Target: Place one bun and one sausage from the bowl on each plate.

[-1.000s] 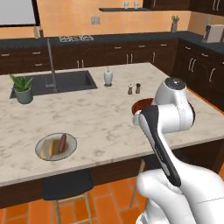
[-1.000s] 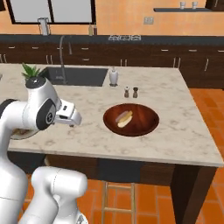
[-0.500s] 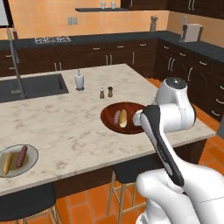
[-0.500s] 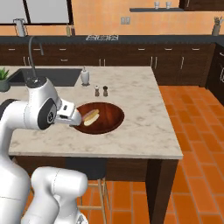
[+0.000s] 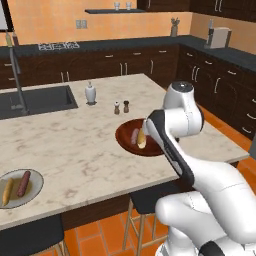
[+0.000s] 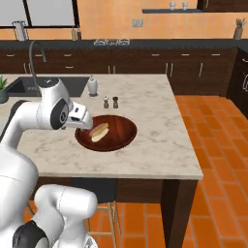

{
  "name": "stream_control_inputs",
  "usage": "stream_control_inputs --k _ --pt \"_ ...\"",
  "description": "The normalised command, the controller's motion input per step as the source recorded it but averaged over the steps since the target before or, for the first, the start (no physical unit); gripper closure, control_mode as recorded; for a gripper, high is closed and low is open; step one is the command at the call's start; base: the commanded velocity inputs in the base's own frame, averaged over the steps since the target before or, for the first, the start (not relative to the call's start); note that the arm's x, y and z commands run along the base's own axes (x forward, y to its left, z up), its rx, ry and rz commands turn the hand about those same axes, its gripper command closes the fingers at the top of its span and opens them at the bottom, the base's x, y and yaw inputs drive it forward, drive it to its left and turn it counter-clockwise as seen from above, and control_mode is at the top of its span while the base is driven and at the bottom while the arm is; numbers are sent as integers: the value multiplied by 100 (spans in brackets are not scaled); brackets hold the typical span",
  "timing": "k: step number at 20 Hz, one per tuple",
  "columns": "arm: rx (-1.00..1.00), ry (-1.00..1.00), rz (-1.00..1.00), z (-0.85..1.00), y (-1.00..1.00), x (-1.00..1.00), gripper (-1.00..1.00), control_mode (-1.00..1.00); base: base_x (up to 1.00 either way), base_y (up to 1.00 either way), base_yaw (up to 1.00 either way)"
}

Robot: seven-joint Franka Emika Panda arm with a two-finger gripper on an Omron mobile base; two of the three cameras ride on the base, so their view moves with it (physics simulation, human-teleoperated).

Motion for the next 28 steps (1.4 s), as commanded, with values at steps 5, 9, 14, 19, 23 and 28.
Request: stream_control_inputs --k 5,9,14,19,23,28 --pt "4 24 -11 -44 -4 100 -100 -100 0 0 0" --pt "1 24 -20 -92 -18 100 -100 -100 0 0 0" --pt "1 3 -19 -53 -4 90 -100 -100 0 0 0" --pt "0 3 -11 -36 3 56 -100 -100 0 0 0" --pt "0 8 -5 -62 0 43 -100 -100 0 0 0" --pt "1 7 0 -33 6 41 -100 -100 0 0 0"
